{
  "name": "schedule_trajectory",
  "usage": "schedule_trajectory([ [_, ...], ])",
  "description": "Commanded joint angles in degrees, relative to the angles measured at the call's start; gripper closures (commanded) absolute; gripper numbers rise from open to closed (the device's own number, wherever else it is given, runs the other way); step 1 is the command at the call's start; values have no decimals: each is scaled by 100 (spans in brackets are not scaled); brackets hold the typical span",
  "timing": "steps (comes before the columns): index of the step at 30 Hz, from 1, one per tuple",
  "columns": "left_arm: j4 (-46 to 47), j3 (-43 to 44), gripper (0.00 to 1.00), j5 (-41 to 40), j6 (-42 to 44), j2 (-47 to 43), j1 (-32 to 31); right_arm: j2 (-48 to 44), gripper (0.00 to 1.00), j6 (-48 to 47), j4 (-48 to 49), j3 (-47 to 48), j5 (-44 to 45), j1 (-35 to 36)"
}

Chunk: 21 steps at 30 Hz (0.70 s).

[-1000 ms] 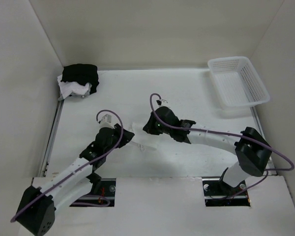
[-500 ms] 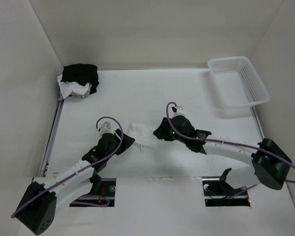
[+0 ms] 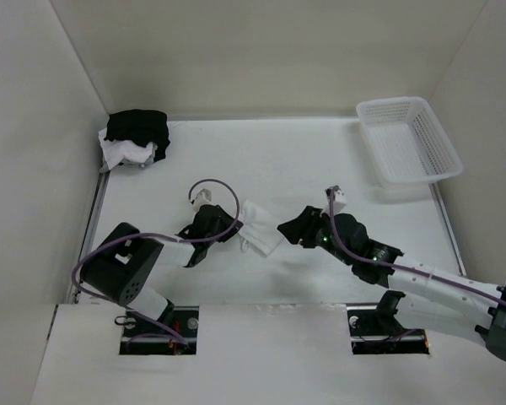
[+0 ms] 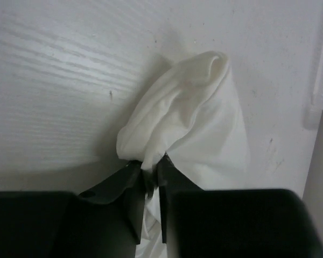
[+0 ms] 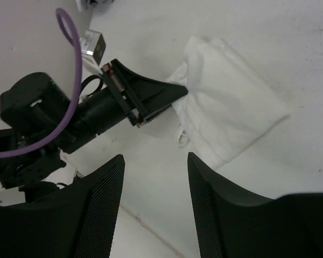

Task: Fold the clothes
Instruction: Fold the tank top, then neatly place the folded tank top to the corner

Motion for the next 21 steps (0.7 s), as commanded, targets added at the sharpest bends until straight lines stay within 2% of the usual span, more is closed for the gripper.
schedule_trajectory([
  [1,374,541,93,18,285,550,-27,-218,45,10,140,-83,104,-85],
  [4,365,1270,100,-17,478,945,-9,-367,45,27,140,-180,130,-77],
  [9,32,2790,100,106,680,1359,245,-902,45,168,131,-513,157,-164],
  [15,-925,5014,100,308,1313,1676,755,-1211,44,159,0,-672,-123,-638],
  [18,-1383,5762,100,212,1708,1598,1298,-1176,44,106,34,-699,-344,-779],
  [21,-1525,6045,100,45,1850,1404,2133,-1167,43,63,43,-708,-458,-850],
])
